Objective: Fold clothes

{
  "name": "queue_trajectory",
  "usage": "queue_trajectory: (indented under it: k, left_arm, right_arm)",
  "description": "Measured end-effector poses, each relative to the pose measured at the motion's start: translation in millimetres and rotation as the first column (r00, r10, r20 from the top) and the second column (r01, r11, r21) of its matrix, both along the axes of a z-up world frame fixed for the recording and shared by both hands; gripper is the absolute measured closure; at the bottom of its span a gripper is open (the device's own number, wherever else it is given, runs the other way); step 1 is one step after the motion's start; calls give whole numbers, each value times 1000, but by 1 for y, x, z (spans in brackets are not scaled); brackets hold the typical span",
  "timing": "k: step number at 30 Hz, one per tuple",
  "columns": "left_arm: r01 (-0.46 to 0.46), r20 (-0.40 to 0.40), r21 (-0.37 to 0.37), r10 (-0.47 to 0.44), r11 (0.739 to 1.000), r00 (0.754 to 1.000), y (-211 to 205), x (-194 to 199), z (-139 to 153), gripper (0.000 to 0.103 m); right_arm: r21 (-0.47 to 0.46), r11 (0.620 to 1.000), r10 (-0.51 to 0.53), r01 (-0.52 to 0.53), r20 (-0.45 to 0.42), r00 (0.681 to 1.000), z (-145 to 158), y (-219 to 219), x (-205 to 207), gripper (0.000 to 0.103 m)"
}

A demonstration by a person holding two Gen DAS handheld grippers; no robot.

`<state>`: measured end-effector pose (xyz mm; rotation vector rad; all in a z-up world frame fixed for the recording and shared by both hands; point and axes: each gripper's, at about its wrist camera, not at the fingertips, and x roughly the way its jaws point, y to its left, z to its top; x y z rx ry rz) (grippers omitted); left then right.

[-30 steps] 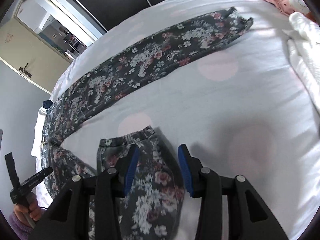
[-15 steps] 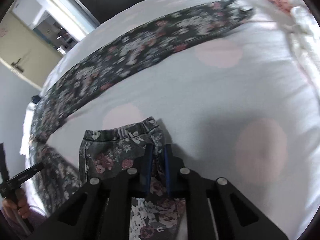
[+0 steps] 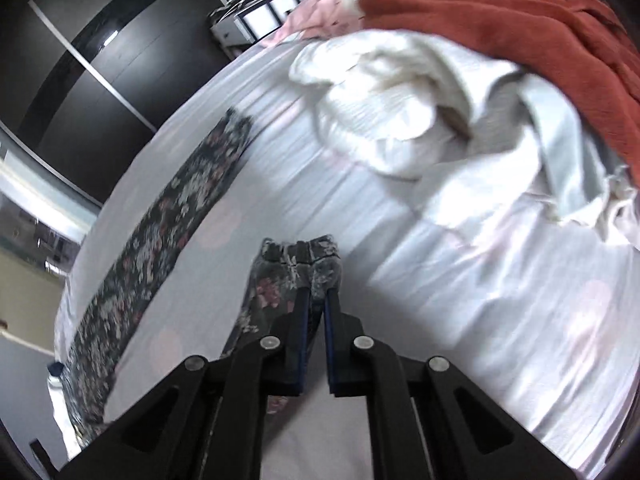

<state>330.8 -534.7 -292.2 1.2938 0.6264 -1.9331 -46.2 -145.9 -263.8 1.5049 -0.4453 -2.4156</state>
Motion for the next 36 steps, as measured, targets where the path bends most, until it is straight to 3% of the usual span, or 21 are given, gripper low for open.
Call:
queue_trajectory:
  k: [10,19,23,26,28,32,36]
  left_arm:
    - [-37,-29,-8,36,999,999,-2,17,10,62]
    - [-16,-47,9,17,1000,999,1,22,13,62]
    - [20,-60,19,-19,1000,998,-1,21,20,62]
    - [73,-73,16,-72,997,995,-6,24,37,62]
    - [134,-70,-9,-134,991,989,-12,28,54,62]
    - [236,12,-125,-237,964,972,-30,44,82,62]
    - [333,142,-264,-305,905,942,-51,70,97,62]
  right_arm:
    - [5,981,-193,194,130,973,1,59,13,97]
    - [5,983,-180,184,239,954,-8,81,19,96]
    - [4,986,-163,167,238,957,-7,80,19,96]
    - [11,987,-157,158,187,970,3,85,23,96]
    - [18,987,-158,157,149,976,10,88,26,96]
    - [37,985,-171,168,99,980,18,89,19,97]
    - [63,979,-197,192,77,977,15,93,3,97]
